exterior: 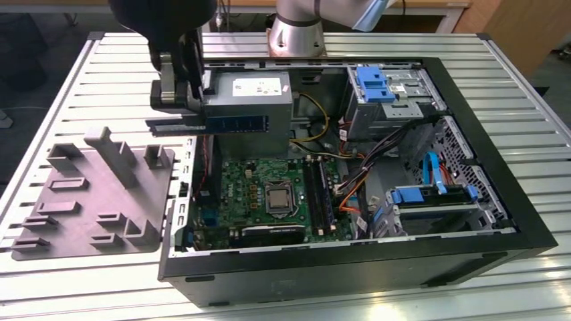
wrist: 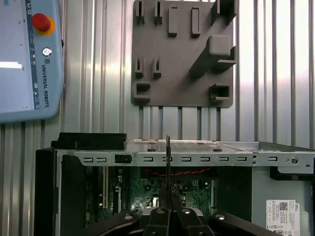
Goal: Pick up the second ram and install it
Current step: 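Pick up the second ram and move it above second insertion slot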
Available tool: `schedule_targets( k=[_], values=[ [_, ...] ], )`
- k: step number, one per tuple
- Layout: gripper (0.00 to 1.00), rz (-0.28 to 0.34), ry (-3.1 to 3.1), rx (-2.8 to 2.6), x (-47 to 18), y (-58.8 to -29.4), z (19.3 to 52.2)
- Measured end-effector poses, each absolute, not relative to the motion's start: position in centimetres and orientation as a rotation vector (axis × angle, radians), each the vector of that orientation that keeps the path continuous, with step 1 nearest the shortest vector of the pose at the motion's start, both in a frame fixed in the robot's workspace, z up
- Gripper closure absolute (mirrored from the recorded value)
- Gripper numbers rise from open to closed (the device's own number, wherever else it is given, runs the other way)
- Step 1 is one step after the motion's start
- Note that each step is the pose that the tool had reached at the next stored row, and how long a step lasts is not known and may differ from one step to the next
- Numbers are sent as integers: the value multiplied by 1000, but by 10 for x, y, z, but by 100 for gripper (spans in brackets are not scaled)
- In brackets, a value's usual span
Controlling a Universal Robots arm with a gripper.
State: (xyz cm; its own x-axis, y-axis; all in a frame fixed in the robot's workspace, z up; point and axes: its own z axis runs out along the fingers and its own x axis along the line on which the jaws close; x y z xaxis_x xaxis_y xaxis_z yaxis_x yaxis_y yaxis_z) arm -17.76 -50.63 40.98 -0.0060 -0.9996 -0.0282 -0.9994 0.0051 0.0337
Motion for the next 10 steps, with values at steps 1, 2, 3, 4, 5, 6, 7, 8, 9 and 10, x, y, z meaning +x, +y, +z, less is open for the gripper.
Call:
schedule_targets(
  k=[1,2,3,4,5,6,7,8,9,10],
  values=[
    [89,-69,-2224,2212,-176,-506,410],
    [89,-69,-2225,2212,-175,-506,410],
    [89,-69,-2225,2212,-174,-506,410],
    [89,-69,-2225,2212,-172,-506,410],
    [89,-69,-2225,2212,-171,-506,410],
    [89,-69,-2225,2212,-170,-506,410],
    [89,-69,-2225,2212,-169,-506,410],
    [89,-69,-2225,2212,-167,-506,410],
    [89,-69,-2224,2212,-166,-506,410],
    [89,-69,-2224,2212,-165,-506,410]
  ],
)
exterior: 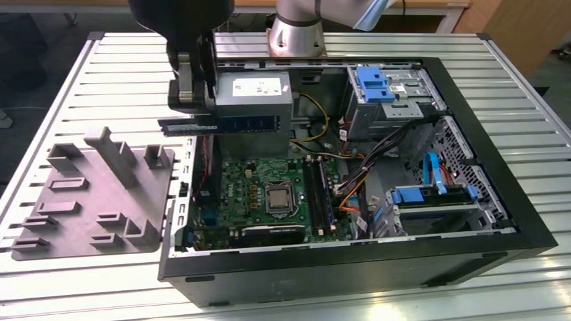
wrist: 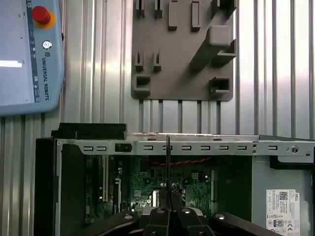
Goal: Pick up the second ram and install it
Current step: 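Pick up the second ram and move it above second insertion slot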
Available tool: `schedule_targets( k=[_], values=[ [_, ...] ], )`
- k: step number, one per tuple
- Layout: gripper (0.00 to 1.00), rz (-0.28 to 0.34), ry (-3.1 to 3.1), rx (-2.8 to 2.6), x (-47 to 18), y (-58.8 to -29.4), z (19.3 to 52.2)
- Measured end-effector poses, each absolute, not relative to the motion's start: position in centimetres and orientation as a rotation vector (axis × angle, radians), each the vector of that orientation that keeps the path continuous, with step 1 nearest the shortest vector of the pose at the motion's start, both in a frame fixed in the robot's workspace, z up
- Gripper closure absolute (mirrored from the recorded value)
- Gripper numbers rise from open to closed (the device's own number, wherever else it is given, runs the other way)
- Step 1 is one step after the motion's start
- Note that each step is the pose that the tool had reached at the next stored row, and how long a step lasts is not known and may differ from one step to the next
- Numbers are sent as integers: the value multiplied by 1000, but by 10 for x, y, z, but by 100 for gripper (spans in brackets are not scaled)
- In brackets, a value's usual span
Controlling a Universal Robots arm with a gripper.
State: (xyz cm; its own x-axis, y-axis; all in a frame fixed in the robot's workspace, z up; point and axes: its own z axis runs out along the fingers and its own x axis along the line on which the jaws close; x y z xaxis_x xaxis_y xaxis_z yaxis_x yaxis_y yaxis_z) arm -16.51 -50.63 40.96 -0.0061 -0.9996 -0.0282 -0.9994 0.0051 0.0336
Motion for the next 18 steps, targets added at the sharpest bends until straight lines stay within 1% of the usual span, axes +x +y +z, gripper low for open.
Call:
schedule_targets(
  k=[18],
  values=[
    [89,-69,-2224,2212,-148,-506,409]
  ],
)
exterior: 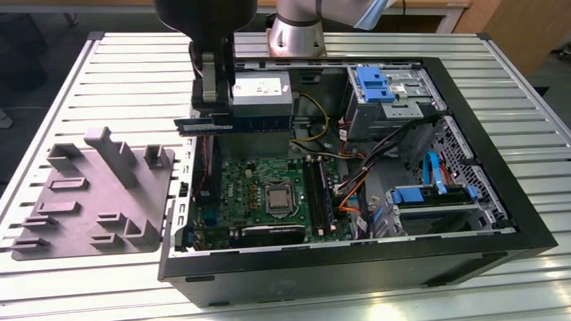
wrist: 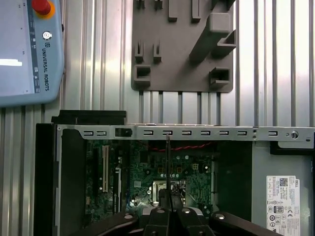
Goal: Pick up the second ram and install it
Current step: 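Pick up the second ram and move it above second insertion slot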
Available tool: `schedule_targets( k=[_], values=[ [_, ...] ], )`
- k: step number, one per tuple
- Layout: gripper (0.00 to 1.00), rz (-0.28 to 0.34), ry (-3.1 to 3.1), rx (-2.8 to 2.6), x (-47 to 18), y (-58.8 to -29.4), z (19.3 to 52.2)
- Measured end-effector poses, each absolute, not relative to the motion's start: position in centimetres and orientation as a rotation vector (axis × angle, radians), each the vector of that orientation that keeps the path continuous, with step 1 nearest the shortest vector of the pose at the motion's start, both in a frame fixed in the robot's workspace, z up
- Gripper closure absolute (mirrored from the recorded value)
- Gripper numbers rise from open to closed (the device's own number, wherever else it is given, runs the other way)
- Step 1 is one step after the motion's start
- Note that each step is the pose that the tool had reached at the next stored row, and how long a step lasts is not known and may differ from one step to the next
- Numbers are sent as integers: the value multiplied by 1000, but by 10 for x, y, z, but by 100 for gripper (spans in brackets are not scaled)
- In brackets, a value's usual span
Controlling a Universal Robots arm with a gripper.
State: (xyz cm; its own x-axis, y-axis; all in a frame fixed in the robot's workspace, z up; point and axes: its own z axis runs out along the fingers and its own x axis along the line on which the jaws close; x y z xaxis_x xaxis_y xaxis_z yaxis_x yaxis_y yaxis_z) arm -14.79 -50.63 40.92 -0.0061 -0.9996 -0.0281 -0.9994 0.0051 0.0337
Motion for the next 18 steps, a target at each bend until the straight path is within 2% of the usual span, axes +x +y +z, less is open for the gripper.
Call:
schedule_targets(
  k=[18],
  values=[
    [89,-69,-2225,2212,-136,-506,409]
  ],
)
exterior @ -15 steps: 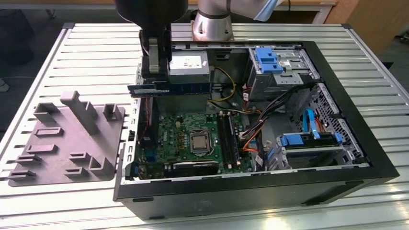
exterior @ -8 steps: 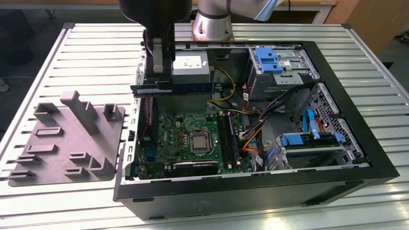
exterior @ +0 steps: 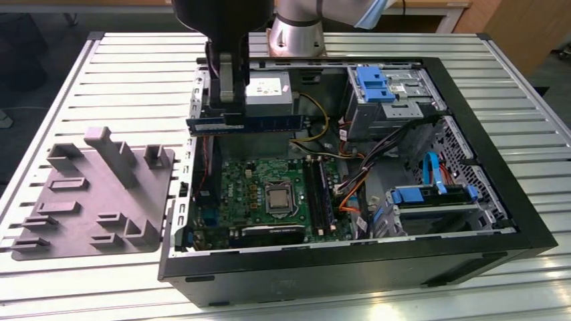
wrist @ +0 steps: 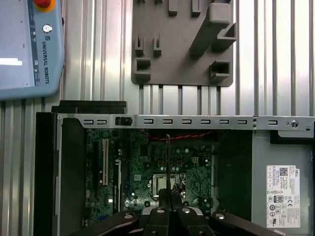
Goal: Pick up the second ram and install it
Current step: 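Pick up the second ram and move it above second insertion slot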
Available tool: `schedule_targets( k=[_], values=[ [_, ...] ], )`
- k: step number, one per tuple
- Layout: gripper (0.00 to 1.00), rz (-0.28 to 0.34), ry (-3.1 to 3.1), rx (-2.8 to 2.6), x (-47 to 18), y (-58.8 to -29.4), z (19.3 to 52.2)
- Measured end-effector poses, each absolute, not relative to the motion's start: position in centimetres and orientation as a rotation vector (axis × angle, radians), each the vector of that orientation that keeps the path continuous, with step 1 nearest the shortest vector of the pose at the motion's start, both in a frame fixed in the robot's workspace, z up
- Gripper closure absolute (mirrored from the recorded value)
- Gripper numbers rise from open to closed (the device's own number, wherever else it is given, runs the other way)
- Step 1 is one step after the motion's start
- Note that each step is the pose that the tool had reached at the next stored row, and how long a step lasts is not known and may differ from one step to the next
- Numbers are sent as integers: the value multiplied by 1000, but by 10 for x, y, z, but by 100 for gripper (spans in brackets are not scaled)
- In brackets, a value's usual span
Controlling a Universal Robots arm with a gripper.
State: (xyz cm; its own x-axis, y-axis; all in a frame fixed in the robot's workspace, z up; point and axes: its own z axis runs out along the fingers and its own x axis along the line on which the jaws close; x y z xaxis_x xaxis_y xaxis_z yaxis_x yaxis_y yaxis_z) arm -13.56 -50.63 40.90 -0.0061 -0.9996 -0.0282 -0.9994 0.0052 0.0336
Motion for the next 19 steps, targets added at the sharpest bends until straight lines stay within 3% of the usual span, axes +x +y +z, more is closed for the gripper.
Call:
schedule_targets(
  k=[19],
  values=[
    [89,-69,-2225,2212,-122,-506,409]
  ],
)
